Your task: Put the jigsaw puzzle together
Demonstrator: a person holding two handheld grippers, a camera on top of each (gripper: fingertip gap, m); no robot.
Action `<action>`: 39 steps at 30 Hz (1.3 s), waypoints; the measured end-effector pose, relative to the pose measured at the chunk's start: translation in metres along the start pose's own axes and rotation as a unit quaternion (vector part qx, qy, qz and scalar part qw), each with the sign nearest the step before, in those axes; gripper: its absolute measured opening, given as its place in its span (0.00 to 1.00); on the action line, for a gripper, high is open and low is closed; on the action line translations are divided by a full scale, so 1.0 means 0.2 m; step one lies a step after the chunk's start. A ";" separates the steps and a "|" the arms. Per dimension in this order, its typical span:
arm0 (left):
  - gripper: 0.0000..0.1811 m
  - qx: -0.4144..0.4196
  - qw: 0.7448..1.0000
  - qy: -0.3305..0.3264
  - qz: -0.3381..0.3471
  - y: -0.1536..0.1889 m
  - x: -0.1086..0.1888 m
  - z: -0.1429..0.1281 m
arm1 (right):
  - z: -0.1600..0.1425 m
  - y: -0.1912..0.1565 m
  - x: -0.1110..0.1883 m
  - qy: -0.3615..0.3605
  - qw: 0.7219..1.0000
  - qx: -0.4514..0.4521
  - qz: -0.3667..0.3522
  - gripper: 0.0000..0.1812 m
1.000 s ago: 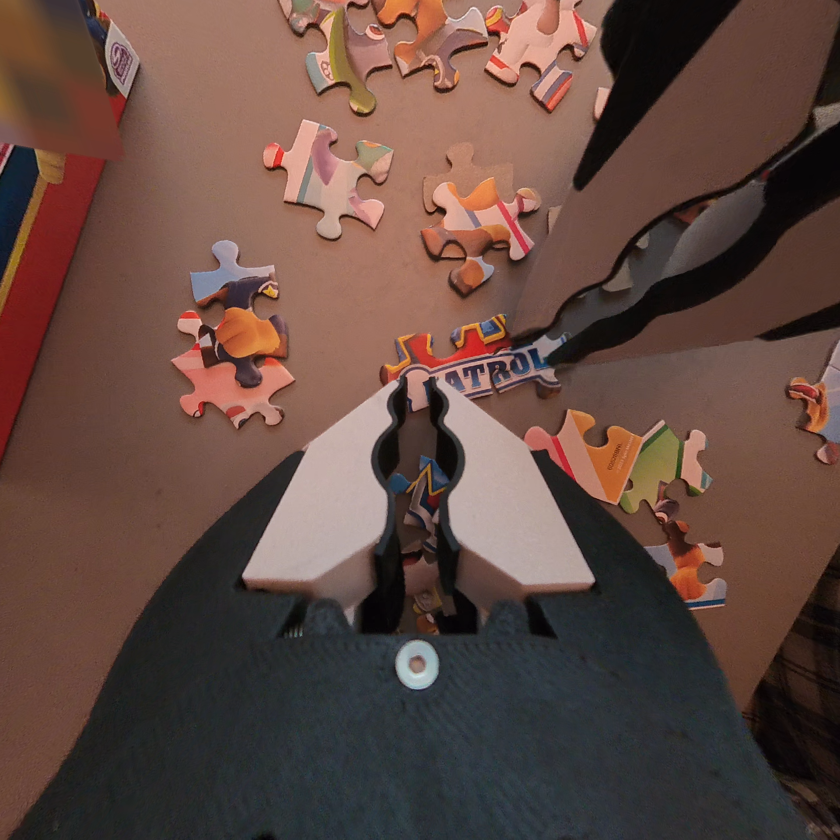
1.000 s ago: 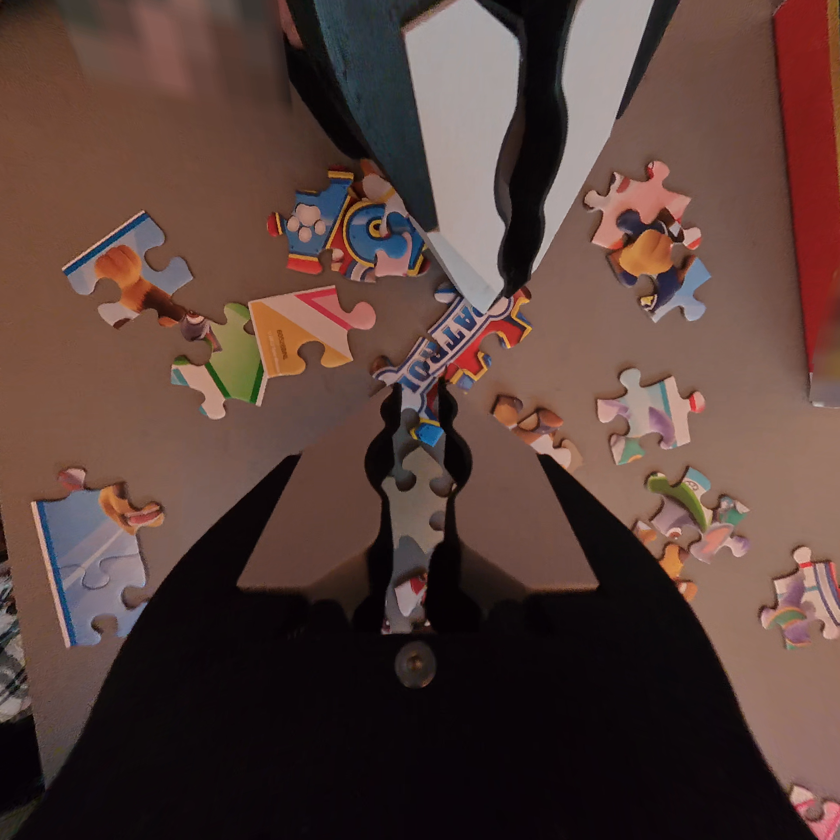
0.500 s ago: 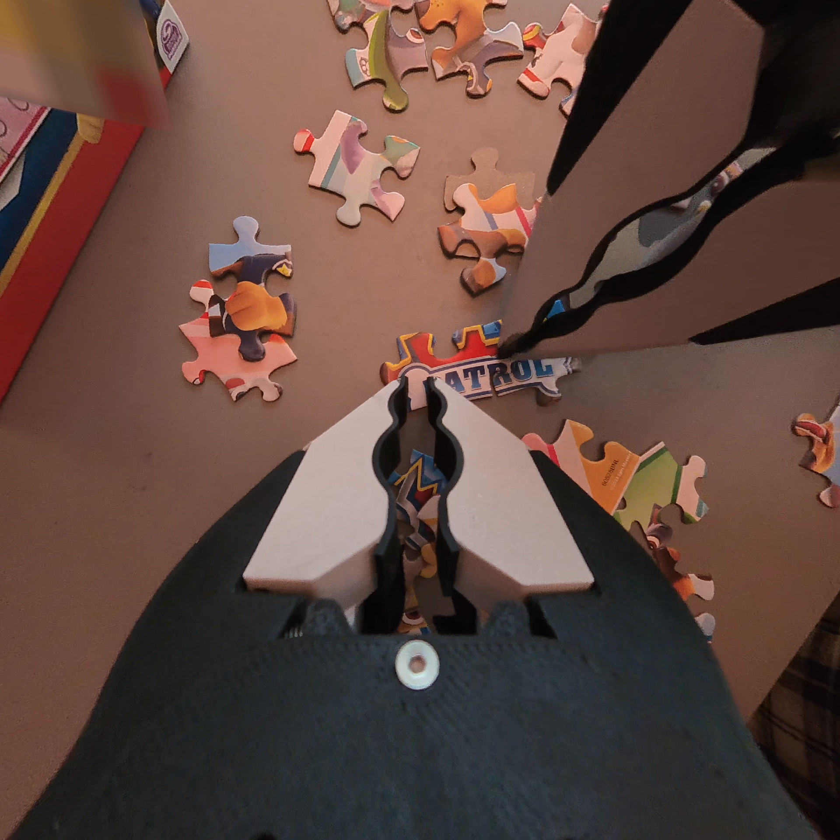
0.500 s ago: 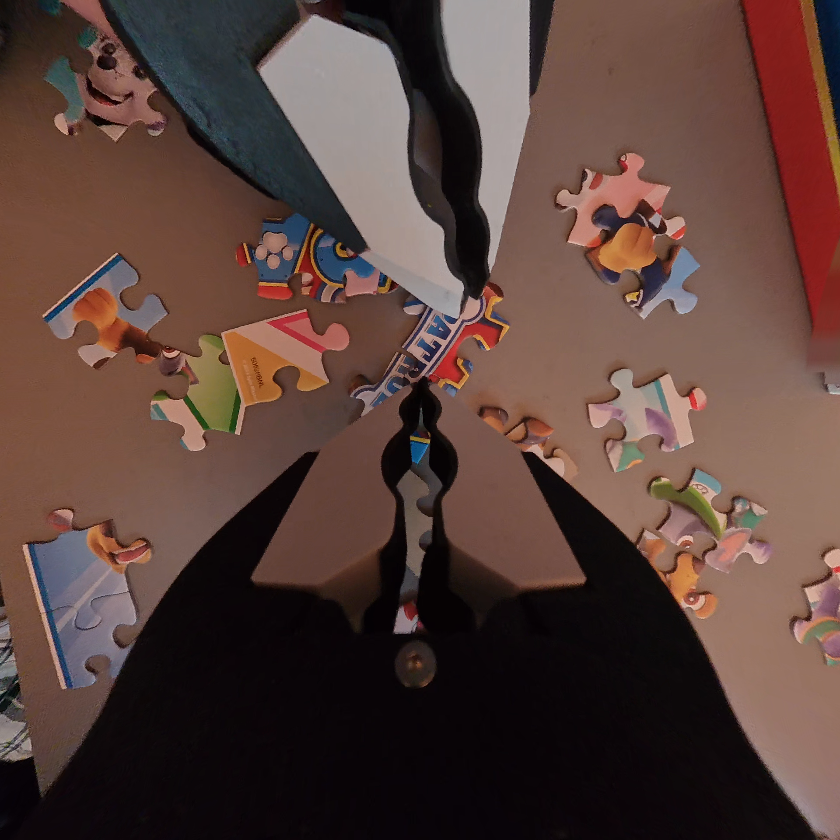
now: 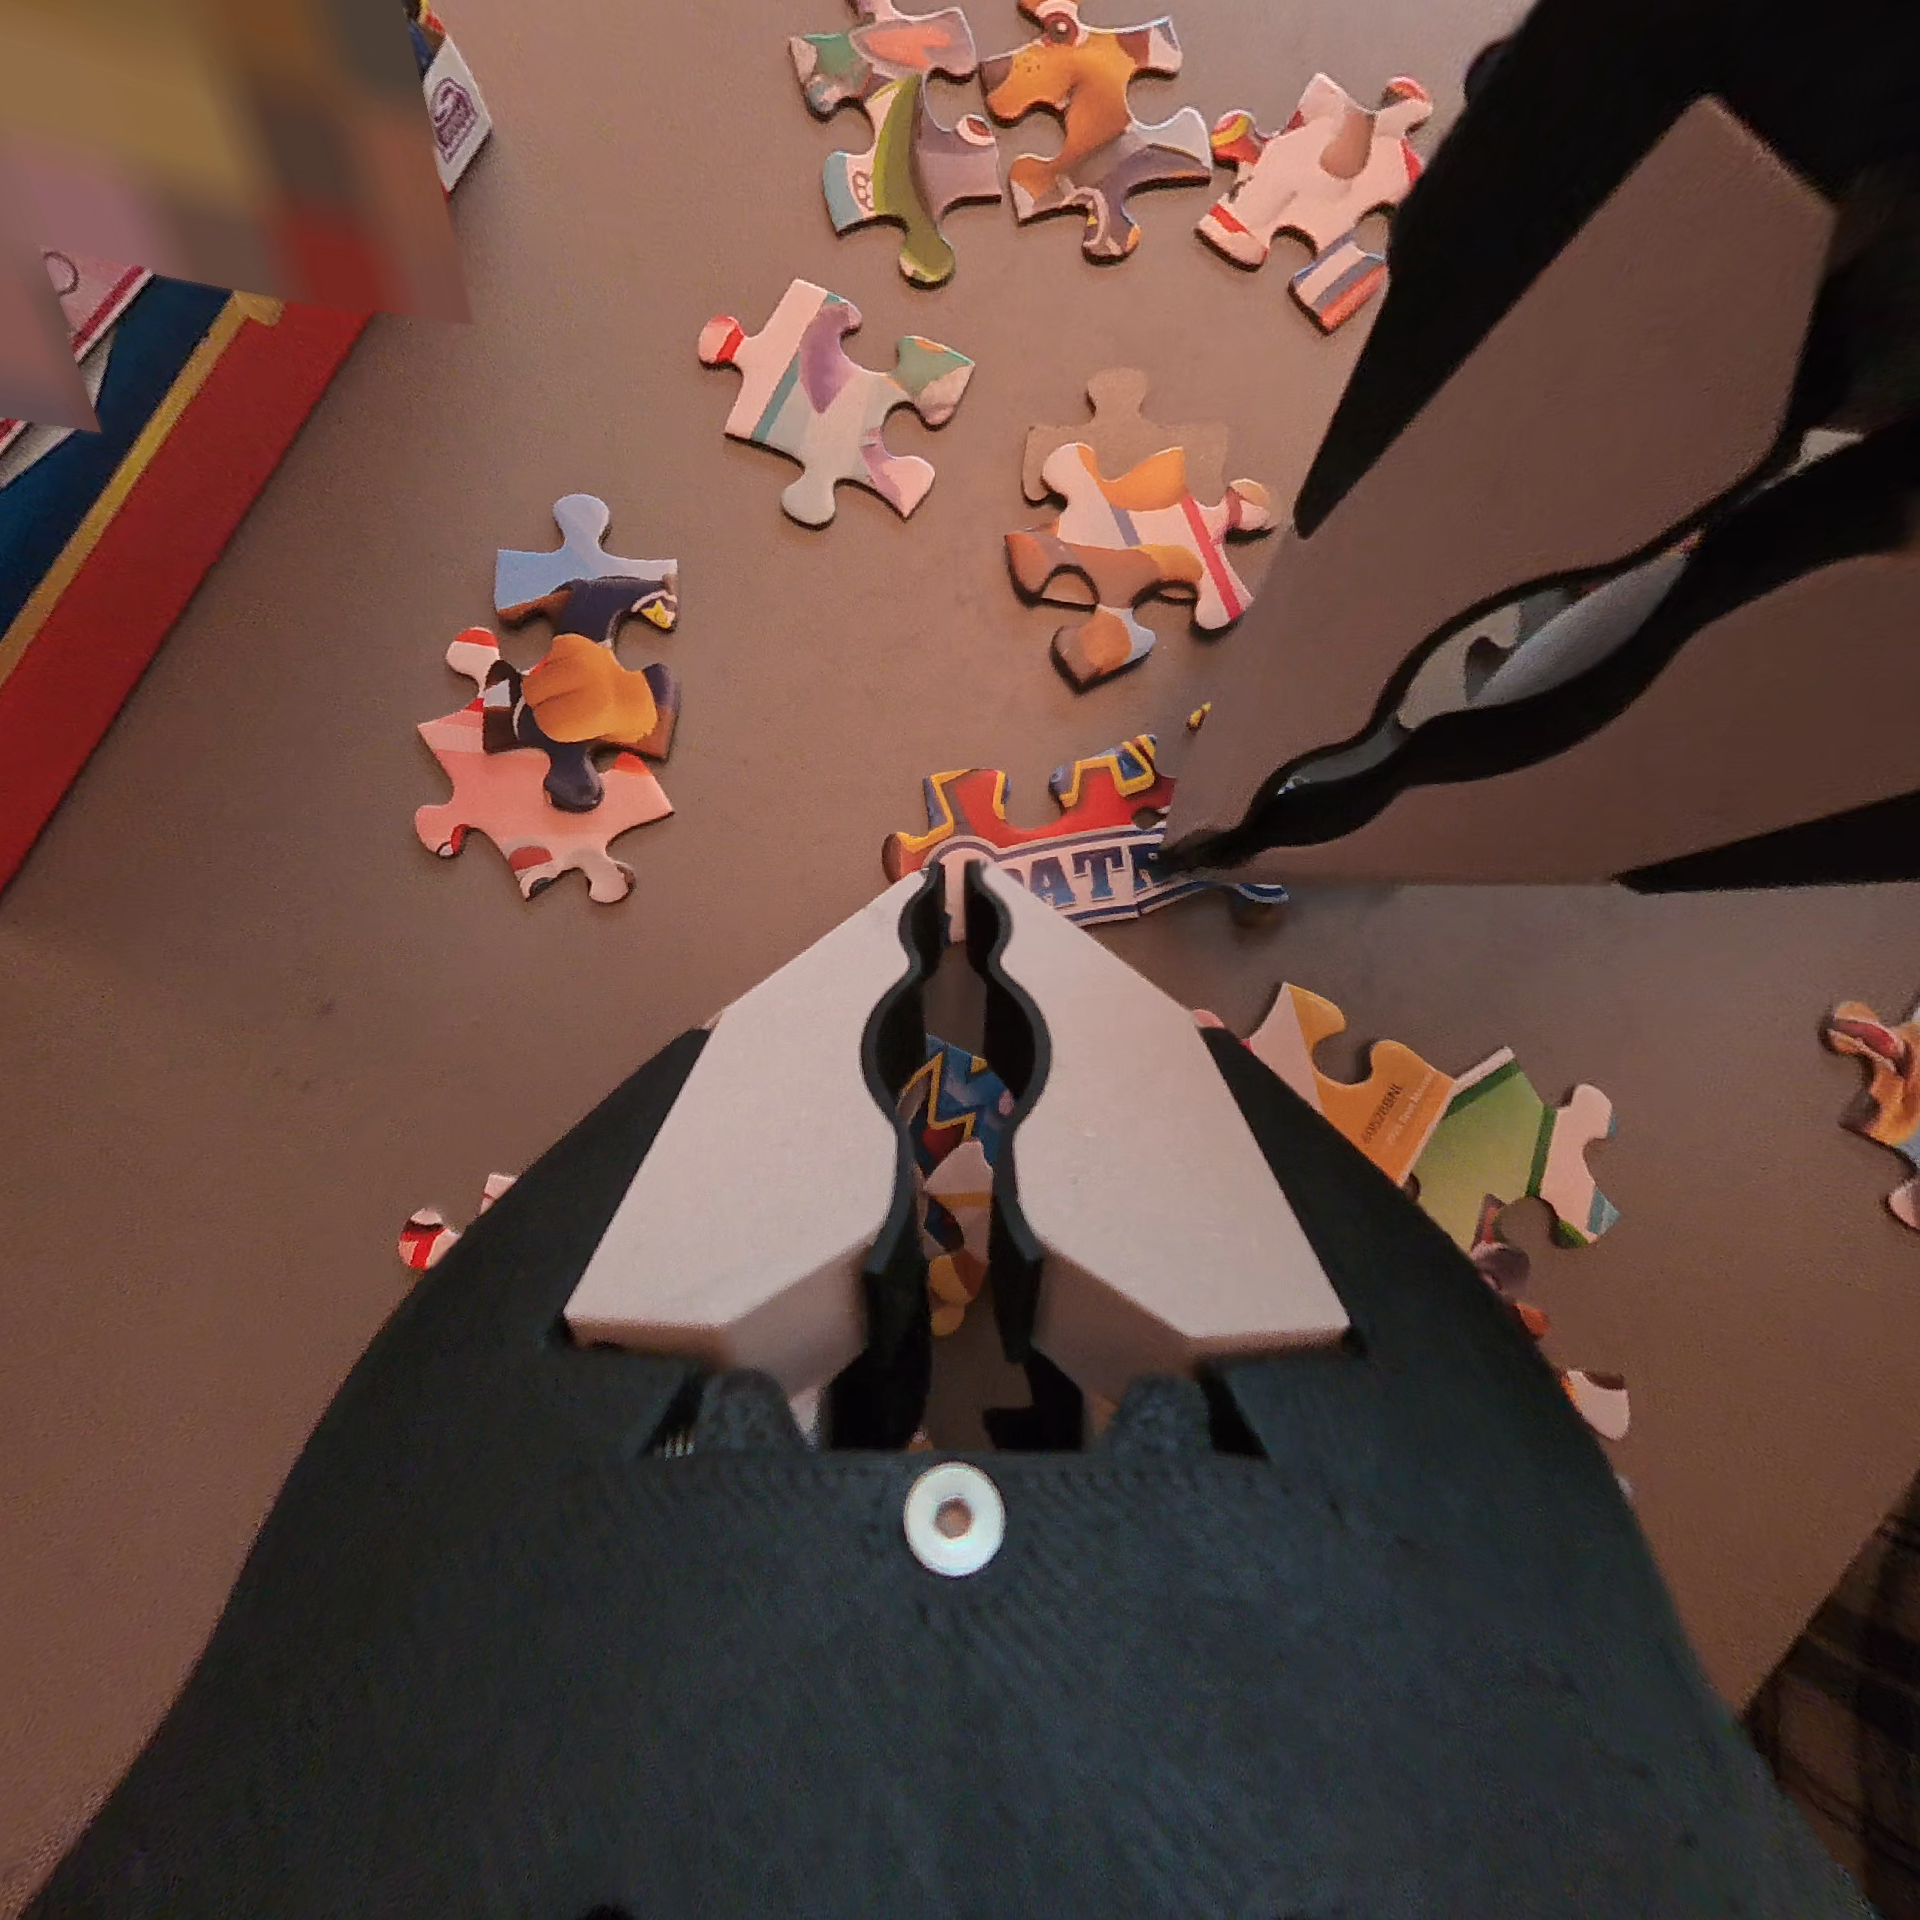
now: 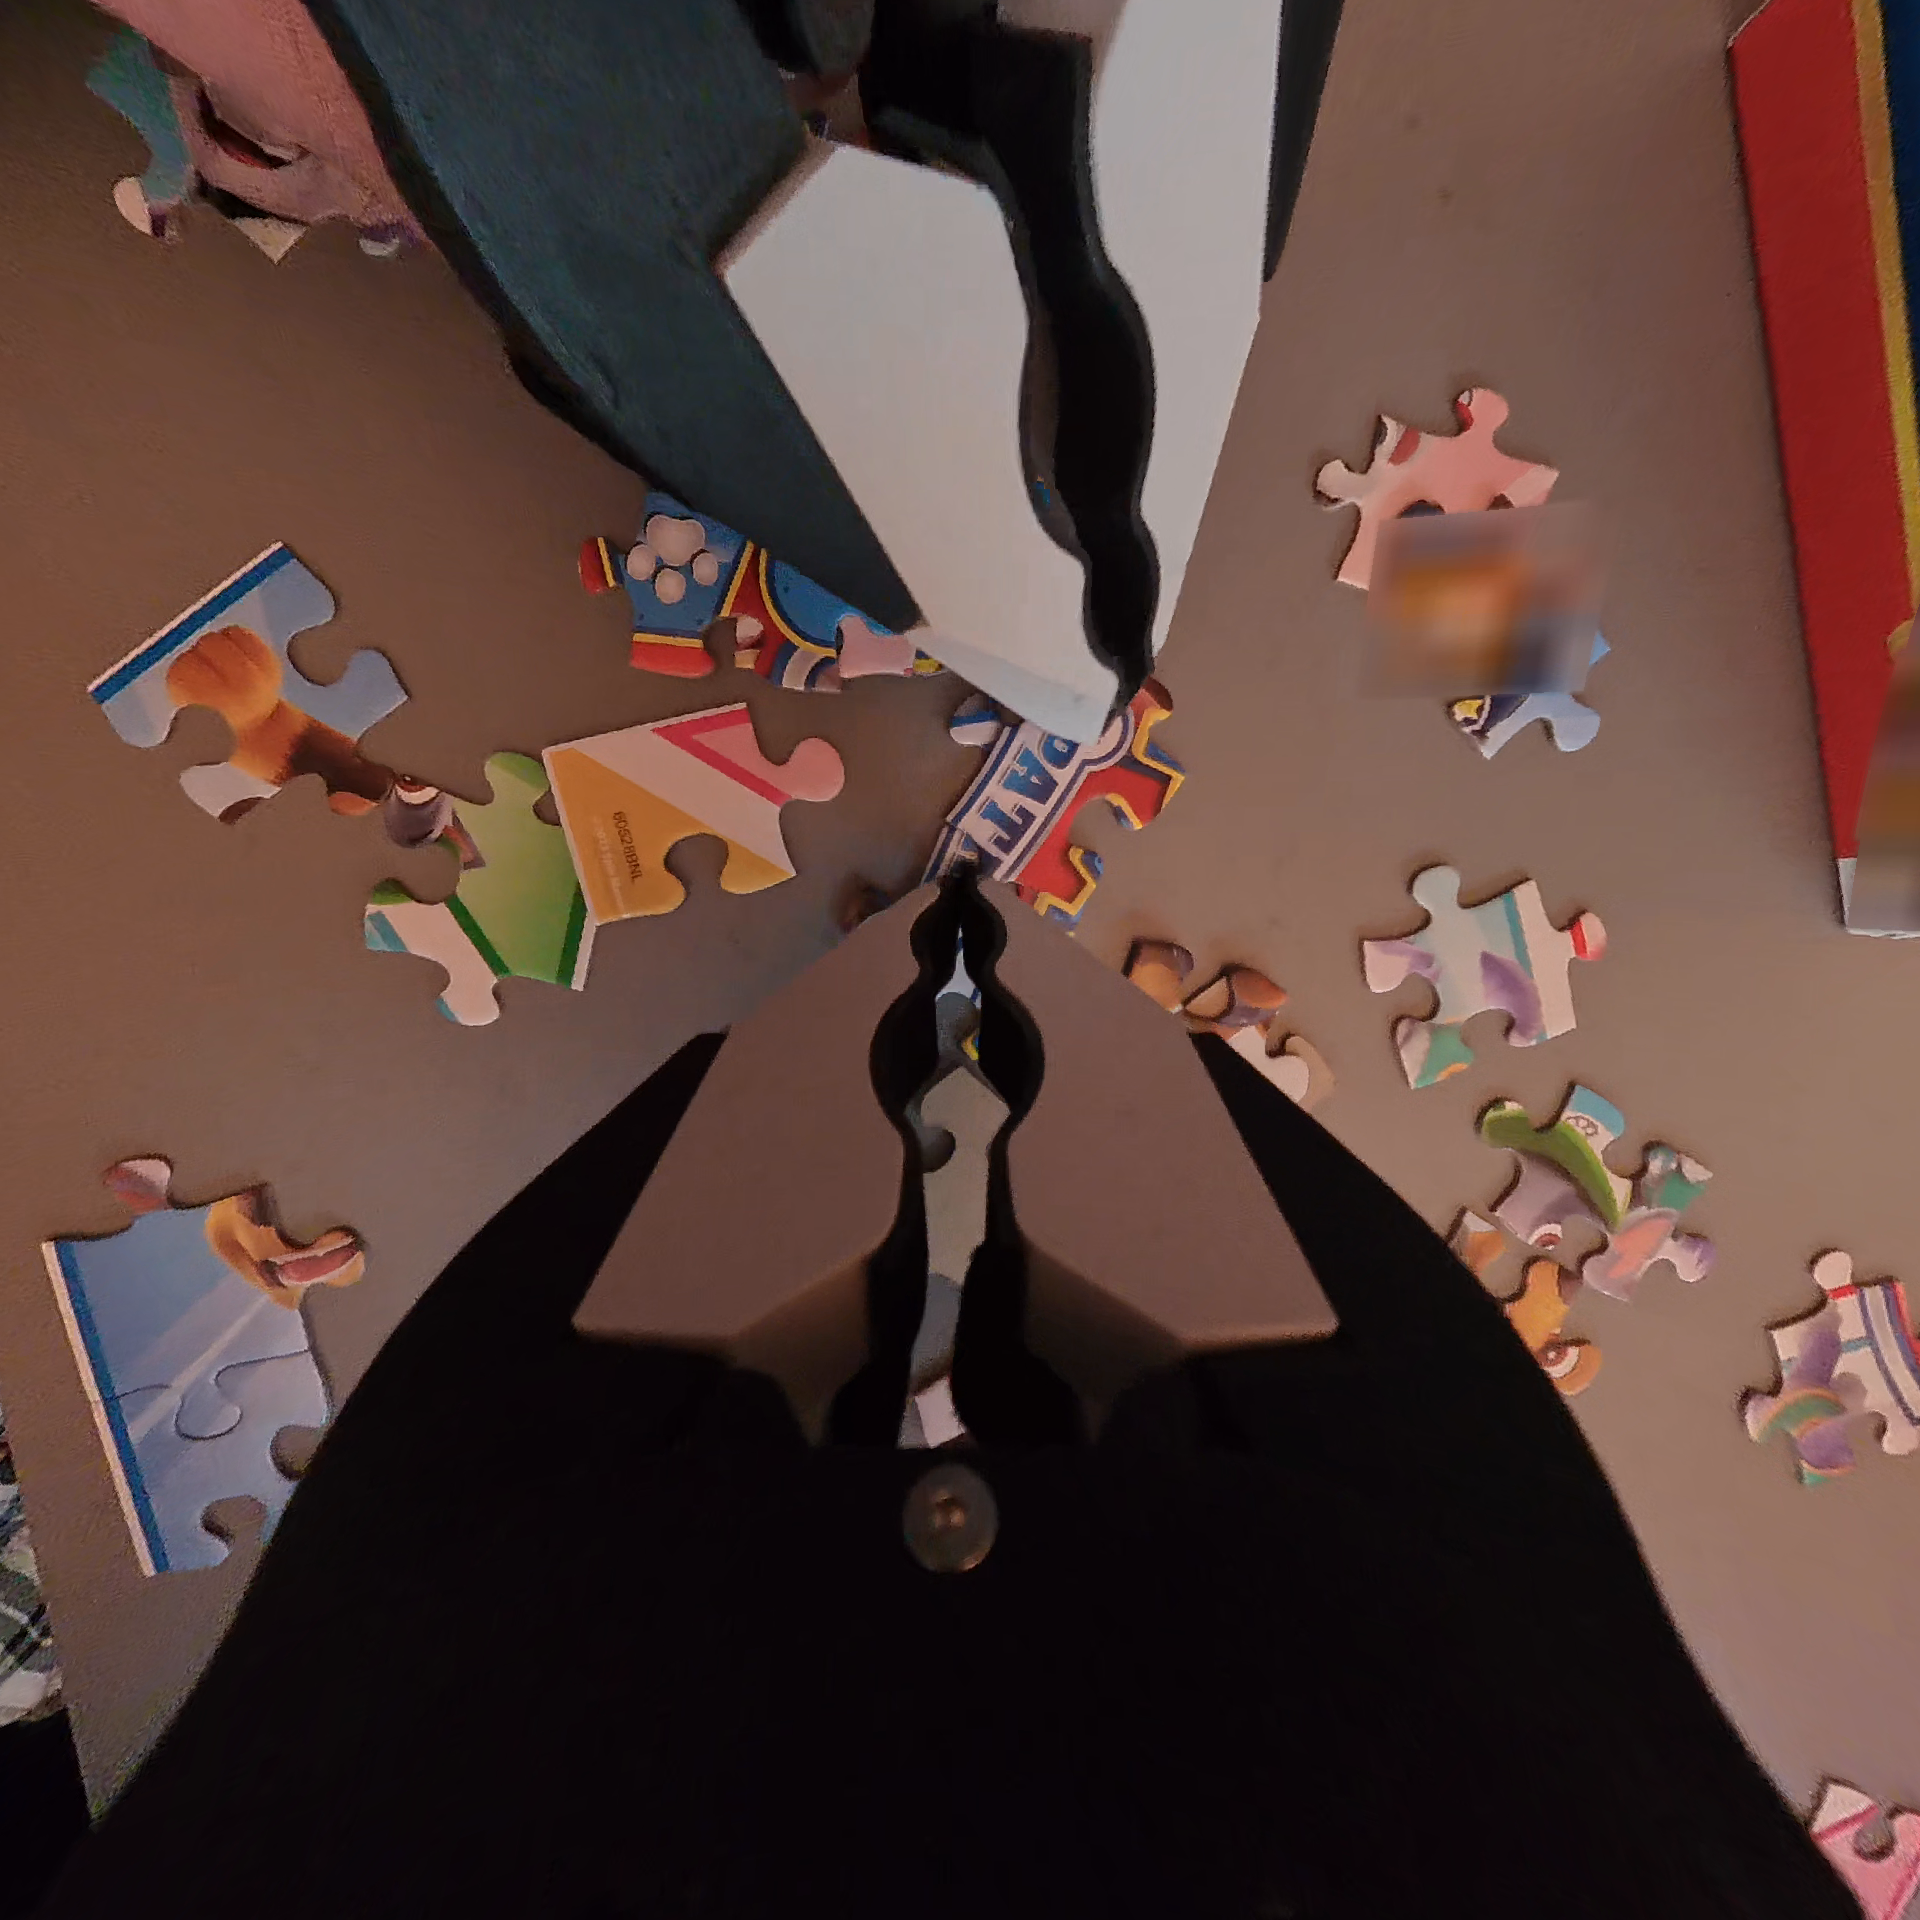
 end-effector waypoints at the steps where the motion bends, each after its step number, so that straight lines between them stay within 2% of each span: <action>1: 0.01 0.003 1.000 0.002 0.003 0.00 0.00 0.00 | 0.00 0.00 0.00 0.001 1.000 -0.003 -0.002 0.00; 9: 0.02 0.008 1.000 0.004 0.015 0.00 0.01 -0.01 | -0.02 0.04 0.01 0.005 0.999 -0.030 -0.015 0.00; 22: 0.01 -0.023 1.000 -0.015 0.007 0.00 0.02 -0.01 | -0.01 0.03 -0.01 0.030 0.996 -0.081 0.026 0.00; 24: 0.07 -0.040 0.999 -0.013 0.003 0.02 0.02 0.00 | -0.01 0.03 -0.01 0.036 0.995 -0.088 0.035 0.00; 39: 0.04 -0.046 0.999 -0.007 -0.007 0.04 0.00 0.01 | -0.04 0.05 0.01 0.035 0.993 -0.106 0.040 0.00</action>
Point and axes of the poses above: each gripper's, where its closed fingertips meet, x back along the fingers, z out of its top, y = z × x across the jaws, the point moved 5 cm from there along x, back along the fingers, and after that the axes turned 9 degrees about y, right-handed, at the moved point
